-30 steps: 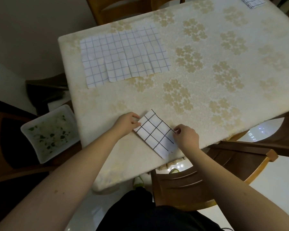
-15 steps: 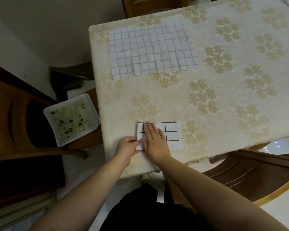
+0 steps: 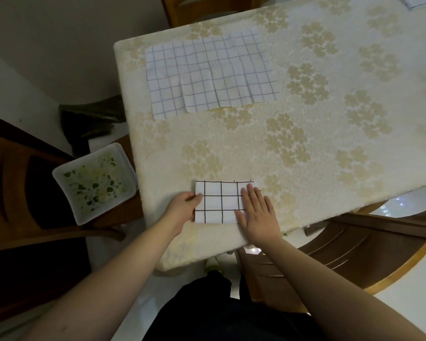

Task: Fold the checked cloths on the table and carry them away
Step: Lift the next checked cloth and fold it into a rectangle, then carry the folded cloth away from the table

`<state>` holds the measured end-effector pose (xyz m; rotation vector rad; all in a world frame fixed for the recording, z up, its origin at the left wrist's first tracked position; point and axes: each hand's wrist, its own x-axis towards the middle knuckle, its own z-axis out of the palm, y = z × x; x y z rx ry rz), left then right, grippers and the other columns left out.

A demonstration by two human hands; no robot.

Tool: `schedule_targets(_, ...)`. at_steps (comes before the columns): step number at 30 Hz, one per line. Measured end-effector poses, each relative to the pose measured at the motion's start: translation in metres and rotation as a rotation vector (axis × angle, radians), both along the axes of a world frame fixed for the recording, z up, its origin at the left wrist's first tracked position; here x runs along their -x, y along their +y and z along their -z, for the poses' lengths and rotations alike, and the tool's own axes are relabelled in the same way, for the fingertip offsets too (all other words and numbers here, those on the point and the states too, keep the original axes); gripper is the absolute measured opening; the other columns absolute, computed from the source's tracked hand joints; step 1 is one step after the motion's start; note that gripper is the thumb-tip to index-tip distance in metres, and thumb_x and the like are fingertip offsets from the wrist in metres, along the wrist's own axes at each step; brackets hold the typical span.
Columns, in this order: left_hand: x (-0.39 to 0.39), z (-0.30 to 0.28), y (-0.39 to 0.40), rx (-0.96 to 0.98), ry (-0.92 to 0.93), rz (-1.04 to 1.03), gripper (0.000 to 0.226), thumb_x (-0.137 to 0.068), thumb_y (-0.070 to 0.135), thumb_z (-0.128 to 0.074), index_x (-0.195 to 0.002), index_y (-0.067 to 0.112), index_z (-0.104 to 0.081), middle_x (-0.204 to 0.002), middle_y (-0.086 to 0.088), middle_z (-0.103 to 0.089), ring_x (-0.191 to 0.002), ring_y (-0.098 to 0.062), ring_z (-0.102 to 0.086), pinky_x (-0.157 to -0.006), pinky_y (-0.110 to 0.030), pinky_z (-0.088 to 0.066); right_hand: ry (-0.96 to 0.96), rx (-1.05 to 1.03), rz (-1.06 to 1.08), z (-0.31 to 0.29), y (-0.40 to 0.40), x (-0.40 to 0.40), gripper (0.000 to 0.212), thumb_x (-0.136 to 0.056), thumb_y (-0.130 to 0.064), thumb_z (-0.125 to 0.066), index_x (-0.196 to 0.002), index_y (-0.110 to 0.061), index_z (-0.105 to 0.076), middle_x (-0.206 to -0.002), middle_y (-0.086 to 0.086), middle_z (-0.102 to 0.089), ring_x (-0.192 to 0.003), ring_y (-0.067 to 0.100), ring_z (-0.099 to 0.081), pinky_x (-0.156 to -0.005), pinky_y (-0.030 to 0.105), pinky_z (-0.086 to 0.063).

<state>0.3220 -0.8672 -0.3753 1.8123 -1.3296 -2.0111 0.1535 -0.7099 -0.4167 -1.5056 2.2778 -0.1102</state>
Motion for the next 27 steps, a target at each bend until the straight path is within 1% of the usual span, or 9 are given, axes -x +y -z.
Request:
schedule_targets(2,0.007,-0.002,-0.008,0.031,-0.035,0.042,0.019,-0.097,0.019,-0.059,-0.112,0.008,-0.064,-0.104,-0.007,-0.071,-0.097,-0.025,-0.068,-0.093,-0.045,-0.054,-0.023,0.031,0.002,-0.001,0.000,0.001,0.065,-0.099,-0.055,-0.007,-0.154,-0.023,0.005,-0.162,-0.002,0.011,-0.149,0.015,0.013,-0.121,0.037,0.007)
schedule_targets(5,0.013,-0.006,-0.014,0.082,-0.055,0.068,0.024,-0.096,0.011,-0.059,-0.118,0.005,-0.065,-0.108,-0.009,-0.071,-0.098,-0.025,-0.068,-0.093,-0.043,-0.054,-0.076,0.041,0.017,-0.004,0.000,0.004,0.074,-0.094,-0.062,-0.004,-0.156,-0.020,-0.002,-0.163,-0.002,0.007,-0.150,0.016,0.008,-0.122,0.038,0.002)
schedule_targets(8,0.012,-0.021,-0.013,0.219,-0.031,0.147,0.021,-0.093,0.012,-0.063,-0.113,0.012,-0.069,-0.110,-0.007,-0.073,-0.099,-0.020,-0.069,-0.094,-0.040,-0.054,-0.184,0.136,0.156,-0.013,-0.004,0.007,0.078,-0.094,-0.064,-0.025,-0.156,-0.018,-0.010,-0.164,0.001,-0.007,-0.151,0.019,-0.006,-0.122,0.040,-0.008)
schedule_targets(13,0.001,-0.062,-0.004,0.370,0.076,0.270,0.018,-0.090,0.013,-0.068,-0.108,0.014,-0.072,-0.103,-0.002,-0.075,-0.096,-0.011,-0.070,-0.089,-0.023,-0.052,-0.761,0.379,0.653,-0.046,-0.012,0.017,0.090,-0.090,-0.043,-0.063,-0.156,-0.021,-0.005,-0.161,0.000,-0.019,-0.145,0.015,-0.023,-0.117,0.038,-0.025)
schedule_targets(17,-0.015,-0.094,0.002,0.409,0.144,0.313,0.023,-0.088,0.011,-0.071,-0.111,0.012,-0.071,-0.102,0.000,-0.075,-0.097,-0.009,-0.070,-0.091,-0.021,-0.052,-1.045,0.301,0.653,-0.071,-0.010,0.017,0.068,-0.093,-0.030,-0.062,-0.150,-0.014,-0.029,-0.137,0.012,-0.051,-0.131,0.027,-0.046,-0.103,0.030,-0.038)
schedule_targets(20,-0.027,-0.114,0.005,0.388,0.229,0.306,0.018,-0.088,0.006,-0.068,-0.103,0.016,-0.071,-0.094,0.003,-0.077,-0.093,-0.010,-0.072,-0.089,-0.024,-0.054,-1.200,0.234,0.597,-0.080,-0.009,0.011,0.072,-0.079,-0.055,-0.072,-0.122,0.001,-0.054,-0.114,0.021,-0.060,-0.112,0.028,-0.057,-0.113,0.049,-0.035)
schedule_targets(22,-0.033,-0.124,0.006,0.346,0.294,0.263,0.018,-0.091,0.002,-0.063,-0.101,0.015,-0.070,-0.092,0.002,-0.077,-0.090,-0.012,-0.073,-0.081,-0.023,-0.056,-1.239,0.235,0.566,-0.086,-0.007,0.007,0.072,-0.071,-0.063,-0.075,-0.105,-0.001,-0.063,-0.097,0.017,-0.066,-0.096,0.025,-0.061,-0.103,0.049,-0.044)
schedule_targets(25,-0.041,-0.128,0.002,0.268,0.318,0.130,0.017,-0.094,0.005,-0.060,-0.105,0.012,-0.070,-0.100,-0.004,-0.077,-0.093,-0.020,-0.073,-0.078,-0.030,-0.059,-1.295,0.278,0.625,-0.109,-0.003,-0.003,0.036,-0.092,-0.035,-0.063,-0.111,-0.005,-0.066,-0.107,0.012,-0.073,-0.102,0.029,-0.068,-0.095,0.045,-0.051)
schedule_targets(27,-0.043,-0.124,0.001,0.243,0.280,0.054,0.014,-0.094,0.008,-0.061,-0.103,0.012,-0.071,-0.100,-0.007,-0.076,-0.091,-0.021,-0.073,-0.073,-0.029,-0.059,-1.262,0.339,0.722,-0.117,0.000,-0.006,0.034,-0.093,-0.025,-0.062,-0.110,0.005,-0.064,-0.107,0.019,-0.072,-0.097,0.031,-0.067,-0.094,0.052,-0.050)
